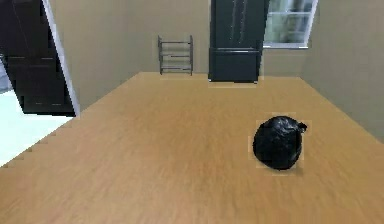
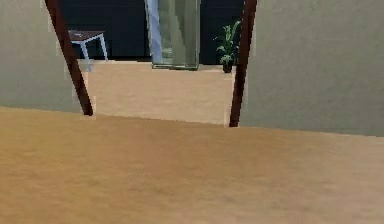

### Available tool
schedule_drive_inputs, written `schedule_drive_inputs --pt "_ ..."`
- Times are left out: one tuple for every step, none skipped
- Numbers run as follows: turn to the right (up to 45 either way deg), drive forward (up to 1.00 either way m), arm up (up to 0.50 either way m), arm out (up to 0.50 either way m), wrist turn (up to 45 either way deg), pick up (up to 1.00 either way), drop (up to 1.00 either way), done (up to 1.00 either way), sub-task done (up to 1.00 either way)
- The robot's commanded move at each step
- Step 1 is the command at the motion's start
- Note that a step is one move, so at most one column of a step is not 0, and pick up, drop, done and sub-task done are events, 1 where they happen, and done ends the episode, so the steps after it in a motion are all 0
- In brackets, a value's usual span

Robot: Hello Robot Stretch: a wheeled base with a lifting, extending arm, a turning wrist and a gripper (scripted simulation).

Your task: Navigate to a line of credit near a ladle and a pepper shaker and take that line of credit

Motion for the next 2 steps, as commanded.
schedule_drive_inputs --pt "0.0 0.6 0.0 0.0 0.0 0.0 0.0 0.0 0.0" --pt "-45.0 0.0 0.0 0.0 0.0 0.0 0.0 0.0 0.0"
